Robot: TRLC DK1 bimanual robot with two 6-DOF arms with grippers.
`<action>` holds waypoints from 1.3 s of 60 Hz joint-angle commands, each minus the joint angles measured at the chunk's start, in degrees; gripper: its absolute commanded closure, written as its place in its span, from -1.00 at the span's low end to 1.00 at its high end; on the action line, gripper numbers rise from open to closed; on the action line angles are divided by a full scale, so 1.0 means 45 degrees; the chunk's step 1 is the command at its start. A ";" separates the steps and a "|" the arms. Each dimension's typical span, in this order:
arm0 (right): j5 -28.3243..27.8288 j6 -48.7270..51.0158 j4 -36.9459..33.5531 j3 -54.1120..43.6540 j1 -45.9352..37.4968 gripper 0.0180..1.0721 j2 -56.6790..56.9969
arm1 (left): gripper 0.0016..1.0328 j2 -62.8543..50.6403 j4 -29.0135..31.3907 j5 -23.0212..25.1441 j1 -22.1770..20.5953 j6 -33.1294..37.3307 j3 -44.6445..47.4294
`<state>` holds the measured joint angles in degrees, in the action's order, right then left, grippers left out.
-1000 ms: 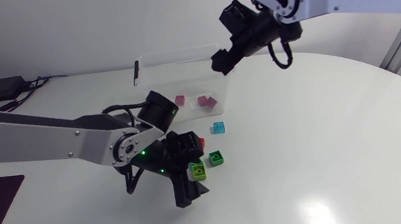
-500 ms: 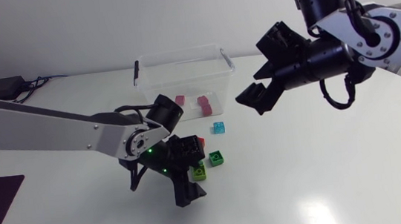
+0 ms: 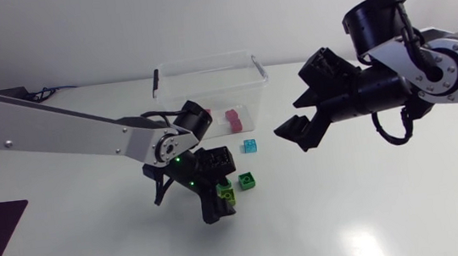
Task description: Place the duplo bricks in the container
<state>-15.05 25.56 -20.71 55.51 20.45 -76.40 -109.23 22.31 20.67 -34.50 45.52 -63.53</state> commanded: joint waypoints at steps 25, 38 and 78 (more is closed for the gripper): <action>0.0043 0.0062 0.0579 -0.1065 0.0300 -0.93 -0.0170 | -0.46 -0.0395 0.1039 0.0017 0.0011 0.0881 -0.0258; 0.0317 -0.0114 0.0735 -0.1143 0.0476 -0.93 -0.0639 | 0.21 -0.0922 0.1137 0.0017 -0.0146 0.0823 -0.0668; 0.2661 -0.2868 -0.0183 0.0263 0.2546 -0.90 -0.3627 | 0.50 0.2066 0.3266 0.0525 0.1964 0.0901 -0.0824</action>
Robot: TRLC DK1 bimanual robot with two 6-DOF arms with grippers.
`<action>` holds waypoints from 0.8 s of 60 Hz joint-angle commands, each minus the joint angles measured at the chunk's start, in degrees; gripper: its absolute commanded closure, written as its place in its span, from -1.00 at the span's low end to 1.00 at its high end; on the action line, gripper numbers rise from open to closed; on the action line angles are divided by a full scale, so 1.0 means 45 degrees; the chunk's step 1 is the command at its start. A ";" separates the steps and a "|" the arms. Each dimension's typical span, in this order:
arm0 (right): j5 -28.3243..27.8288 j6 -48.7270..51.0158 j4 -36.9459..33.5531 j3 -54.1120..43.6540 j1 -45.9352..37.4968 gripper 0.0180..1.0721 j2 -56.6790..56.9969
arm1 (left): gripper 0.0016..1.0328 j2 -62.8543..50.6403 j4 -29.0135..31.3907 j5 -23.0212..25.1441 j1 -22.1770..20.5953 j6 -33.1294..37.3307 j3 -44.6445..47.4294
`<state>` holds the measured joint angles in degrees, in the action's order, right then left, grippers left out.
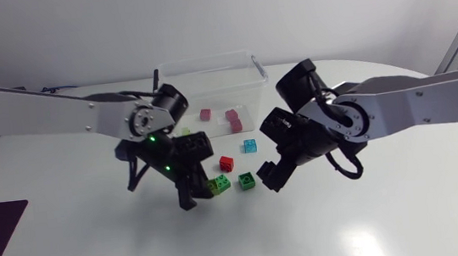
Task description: Place the duplo bricks in the container
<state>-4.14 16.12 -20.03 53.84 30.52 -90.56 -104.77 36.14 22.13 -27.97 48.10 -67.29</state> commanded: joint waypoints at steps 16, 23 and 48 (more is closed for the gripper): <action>0.1409 -0.1941 -0.1017 0.1921 0.1205 -0.90 -0.1671 | 0.49 0.2052 0.0191 0.0570 0.2172 -0.0063 -0.1356; 0.1487 -0.2293 -0.1193 0.2370 0.1264 -0.90 -0.2296 | 0.49 0.2072 0.0133 0.0766 0.2484 -0.0434 -0.2157; 0.1917 -0.2859 -0.1330 0.2976 0.1694 -0.90 -0.3722 | 0.48 0.0646 -0.2230 0.0727 0.3129 -0.3071 -0.4833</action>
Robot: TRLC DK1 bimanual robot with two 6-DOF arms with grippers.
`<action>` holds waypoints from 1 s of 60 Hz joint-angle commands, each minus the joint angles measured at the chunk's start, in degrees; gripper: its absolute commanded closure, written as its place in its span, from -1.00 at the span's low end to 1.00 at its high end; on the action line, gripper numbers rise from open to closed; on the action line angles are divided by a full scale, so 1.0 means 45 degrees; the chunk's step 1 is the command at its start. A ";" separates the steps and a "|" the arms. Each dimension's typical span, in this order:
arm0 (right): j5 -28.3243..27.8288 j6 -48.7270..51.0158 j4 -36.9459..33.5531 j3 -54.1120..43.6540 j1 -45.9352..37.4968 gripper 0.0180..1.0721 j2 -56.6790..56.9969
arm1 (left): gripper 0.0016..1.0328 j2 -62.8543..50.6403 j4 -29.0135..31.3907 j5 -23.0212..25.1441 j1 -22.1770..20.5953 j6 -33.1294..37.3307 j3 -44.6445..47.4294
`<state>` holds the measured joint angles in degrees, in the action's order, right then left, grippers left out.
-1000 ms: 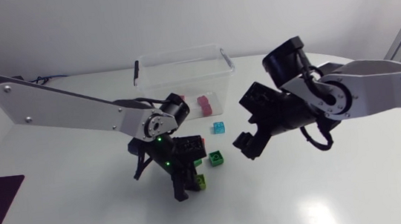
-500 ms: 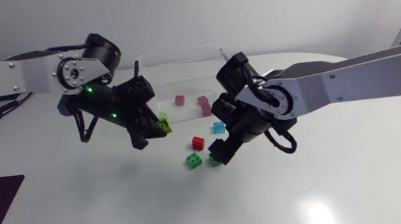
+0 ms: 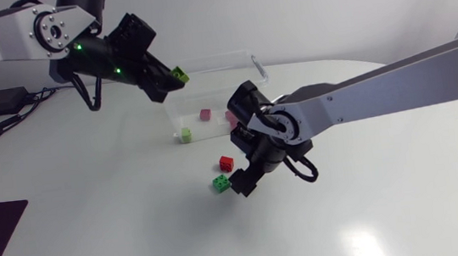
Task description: Place the duplo bricks in the container
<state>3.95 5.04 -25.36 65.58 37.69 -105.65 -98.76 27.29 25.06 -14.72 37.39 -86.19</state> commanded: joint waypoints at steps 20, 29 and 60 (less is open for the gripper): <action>0.0100 -0.0846 -0.0184 0.0719 -0.0153 -0.90 -0.0996 | 0.46 -0.3288 -0.1377 -0.0998 0.0283 -0.1726 -0.2721; 0.0100 -0.1041 -0.0223 0.0797 -0.0271 -0.90 -0.1191 | 0.45 -0.4284 -0.1728 -0.1467 0.0342 -0.1902 -0.3385; 0.0002 -0.1510 -0.0496 0.1481 -0.0192 -0.73 -0.1855 | -0.90 -0.3874 -0.2295 -0.1799 0.0556 -0.2175 -0.3463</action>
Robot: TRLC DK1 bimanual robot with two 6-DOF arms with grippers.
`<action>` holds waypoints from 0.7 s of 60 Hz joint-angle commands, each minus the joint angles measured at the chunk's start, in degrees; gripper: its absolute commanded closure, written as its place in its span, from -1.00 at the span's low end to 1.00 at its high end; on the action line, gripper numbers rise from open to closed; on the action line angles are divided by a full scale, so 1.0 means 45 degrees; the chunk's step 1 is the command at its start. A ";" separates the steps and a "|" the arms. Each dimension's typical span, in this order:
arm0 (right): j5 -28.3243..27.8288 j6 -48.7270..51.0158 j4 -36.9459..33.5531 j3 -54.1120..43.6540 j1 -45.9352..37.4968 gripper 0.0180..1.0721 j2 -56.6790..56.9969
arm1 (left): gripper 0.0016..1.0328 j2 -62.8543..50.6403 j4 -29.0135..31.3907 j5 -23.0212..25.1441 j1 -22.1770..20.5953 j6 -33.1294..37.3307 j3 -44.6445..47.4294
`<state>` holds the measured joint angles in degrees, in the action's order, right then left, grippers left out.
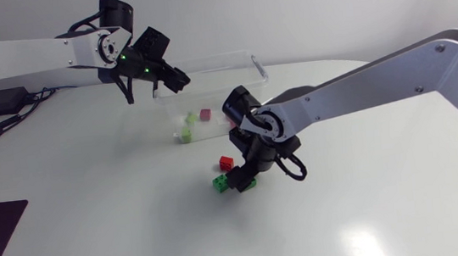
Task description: Place the duplo bricks in the container
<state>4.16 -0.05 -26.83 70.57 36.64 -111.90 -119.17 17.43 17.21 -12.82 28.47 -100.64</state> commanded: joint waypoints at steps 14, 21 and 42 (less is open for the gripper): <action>-0.0281 -0.0437 -0.0600 0.0745 0.0119 -0.56 -0.0720 | -0.90 0.2909 -0.0124 -0.0055 0.0153 -0.0252 0.0978; -0.0554 -0.0476 -0.0776 0.0823 0.0177 -0.52 -0.0779 | -0.90 0.4042 -0.0124 -0.0055 0.0173 -0.0233 0.1896; -0.1003 -0.0554 -0.0776 0.0823 0.0256 0.50 -0.1013 | -0.90 0.6522 0.0482 0.0023 0.0271 0.0705 0.4845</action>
<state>0.01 -1.32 -29.82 73.84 37.41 -115.00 -92.07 18.09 17.23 -12.03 29.58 -82.46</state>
